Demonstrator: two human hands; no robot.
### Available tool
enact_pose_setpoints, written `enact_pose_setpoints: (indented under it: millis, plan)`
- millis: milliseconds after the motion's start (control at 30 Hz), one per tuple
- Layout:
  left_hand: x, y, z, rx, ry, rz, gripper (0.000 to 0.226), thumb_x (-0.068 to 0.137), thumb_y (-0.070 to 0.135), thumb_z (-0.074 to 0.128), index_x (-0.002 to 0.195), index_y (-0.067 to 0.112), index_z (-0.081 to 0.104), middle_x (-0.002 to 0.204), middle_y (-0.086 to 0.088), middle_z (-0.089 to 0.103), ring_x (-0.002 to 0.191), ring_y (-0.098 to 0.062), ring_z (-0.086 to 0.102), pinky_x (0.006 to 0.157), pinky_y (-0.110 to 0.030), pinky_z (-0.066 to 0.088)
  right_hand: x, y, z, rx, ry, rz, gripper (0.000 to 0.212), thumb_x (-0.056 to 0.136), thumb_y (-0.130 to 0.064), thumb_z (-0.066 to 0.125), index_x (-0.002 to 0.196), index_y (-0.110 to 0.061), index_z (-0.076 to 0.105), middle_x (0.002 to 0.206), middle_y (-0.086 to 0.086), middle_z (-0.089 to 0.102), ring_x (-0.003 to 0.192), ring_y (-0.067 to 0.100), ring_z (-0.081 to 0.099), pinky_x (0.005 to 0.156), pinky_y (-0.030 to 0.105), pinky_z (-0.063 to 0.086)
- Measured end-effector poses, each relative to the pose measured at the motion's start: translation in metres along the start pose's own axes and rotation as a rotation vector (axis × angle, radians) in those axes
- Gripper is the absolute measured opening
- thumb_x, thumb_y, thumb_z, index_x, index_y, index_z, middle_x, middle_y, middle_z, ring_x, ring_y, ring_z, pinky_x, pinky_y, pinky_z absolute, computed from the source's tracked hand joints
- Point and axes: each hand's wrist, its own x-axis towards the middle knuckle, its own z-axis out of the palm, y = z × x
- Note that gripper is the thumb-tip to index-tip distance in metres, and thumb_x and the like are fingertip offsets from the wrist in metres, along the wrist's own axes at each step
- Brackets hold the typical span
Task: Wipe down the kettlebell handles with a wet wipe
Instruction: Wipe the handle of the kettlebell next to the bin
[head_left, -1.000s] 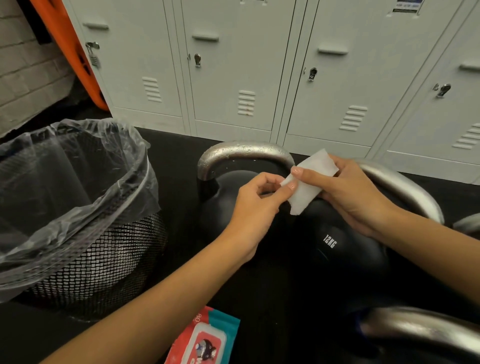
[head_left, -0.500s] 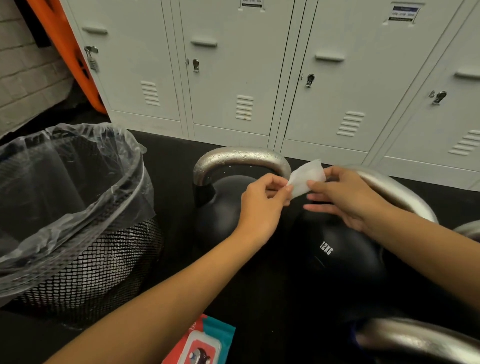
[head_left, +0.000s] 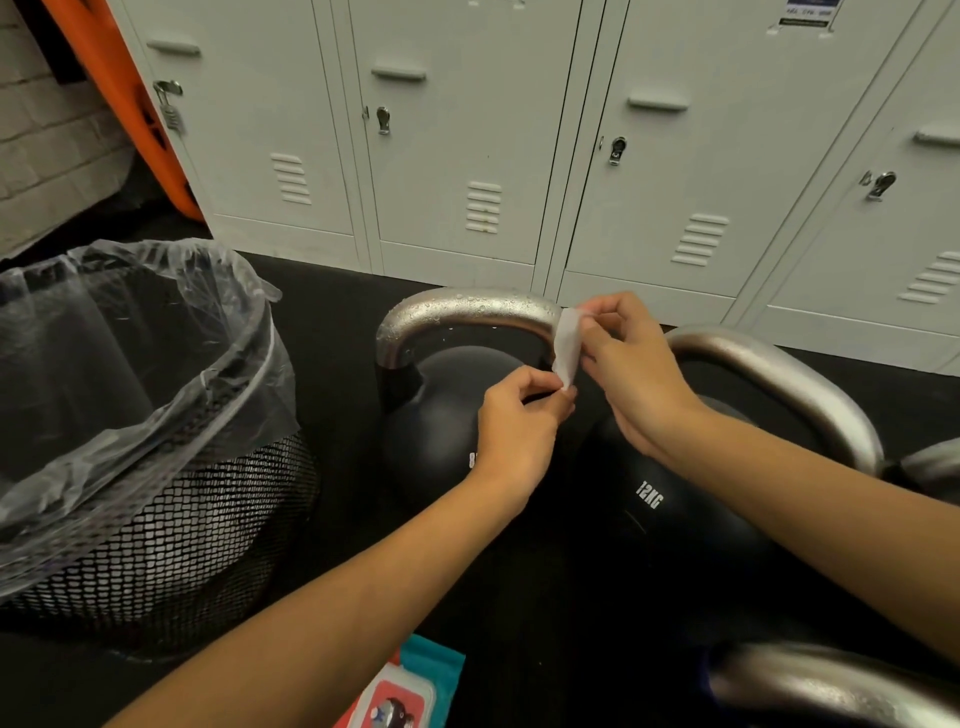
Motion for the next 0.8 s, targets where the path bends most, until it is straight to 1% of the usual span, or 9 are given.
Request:
enact_pose_setpoints:
  millis: [133,233,300,433,500,567,633,700,800]
  plan:
    - [-0.004,0.001,-0.005,0.083,-0.011,-0.038,0.008,0.086,0.007,0.070,0.092,0.011,0.068,0.091,-0.005,0.071,0.089,-0.014,0.069,0.091,-0.037,0.055,0.002,0.000,-0.005,0.037,-0.030,-0.059,0.036,0.101,-0.007,0.047,0.122,-0.036,0.042,0.122,-0.001,0.057,0.113,0.016,0.058,0.096,0.030,0.049]
    - [-0.011,0.002,-0.011,0.198,-0.075,-0.020,0.015,0.086,0.010,0.070,0.095,0.021,0.065,0.097,0.001,0.069,0.091,-0.014,0.068,0.088,-0.035,0.056,0.009,-0.002,-0.003,0.043,-0.067,-0.065,0.020,0.103,-0.015,0.047,0.112,-0.029,0.056,0.115,-0.001,0.063,0.114,0.015,0.058,0.107,0.037,0.044]
    - [-0.016,0.003,-0.016,0.249,-0.114,0.026,0.016,0.087,0.010,0.068,0.100,0.019,0.065,0.099,0.003,0.068,0.088,-0.014,0.068,0.084,-0.032,0.057,0.010,0.002,-0.002,-0.018,-0.117,-0.052,0.021,0.104,-0.020,0.045,0.104,-0.025,0.064,0.111,0.002,0.066,0.112,0.017,0.058,0.109,0.038,0.041]
    - [-0.022,0.006,-0.030,0.448,-0.104,0.248,0.018,0.088,0.011,0.066,0.103,0.020,0.065,0.106,0.006,0.060,0.092,-0.006,0.059,0.080,-0.017,0.051,0.013,0.012,-0.001,0.017,-0.187,0.085,0.026,0.104,-0.026,0.039,0.098,-0.022,0.064,0.096,-0.001,0.062,0.100,0.014,0.054,0.110,0.039,0.037]
    - [-0.023,0.006,-0.041,0.590,-0.080,0.366,0.019,0.088,0.014,0.065,0.103,0.026,0.064,0.109,0.012,0.053,0.102,-0.001,0.046,0.085,-0.011,0.041,0.019,0.012,-0.001,-0.002,-0.205,0.098,0.034,0.104,-0.032,0.037,0.107,-0.016,0.066,0.104,0.003,0.066,0.108,0.016,0.056,0.114,0.045,0.035]
    - [-0.023,0.004,-0.052,0.695,-0.032,0.448,0.021,0.088,0.016,0.065,0.107,0.026,0.063,0.111,0.013,0.049,0.107,-0.001,0.036,0.091,-0.008,0.032,0.029,0.006,0.001,-0.020,-0.202,0.086,0.040,0.103,-0.040,0.037,0.110,-0.015,0.068,0.116,0.006,0.067,0.116,0.018,0.057,0.115,0.039,0.032]
    - [-0.021,0.000,-0.061,0.792,0.041,0.517,0.024,0.087,0.017,0.065,0.110,0.023,0.063,0.114,0.010,0.047,0.110,-0.004,0.032,0.095,-0.013,0.030,0.036,0.000,0.004,-0.049,-0.234,0.099,0.040,0.103,-0.043,0.036,0.114,-0.017,0.065,0.123,0.005,0.065,0.119,0.017,0.055,0.112,0.033,0.030]
    - [-0.020,-0.005,-0.069,0.865,0.088,0.544,0.027,0.087,0.020,0.065,0.113,0.022,0.062,0.117,0.007,0.047,0.112,-0.007,0.032,0.095,-0.022,0.034,0.040,0.004,0.006,-0.083,-0.256,0.124,0.046,0.101,-0.047,0.037,0.125,-0.018,0.063,0.124,0.005,0.065,0.119,0.019,0.056,0.115,0.039,0.031]
    - [-0.022,-0.011,-0.077,0.923,0.087,0.542,0.028,0.088,0.022,0.064,0.116,0.021,0.059,0.119,0.006,0.049,0.114,-0.008,0.035,0.095,-0.029,0.039,0.041,0.018,0.001,-0.129,-0.287,0.183,0.044,0.101,-0.040,0.035,0.119,-0.014,0.067,0.115,0.009,0.070,0.114,0.025,0.061,0.110,0.046,0.039]
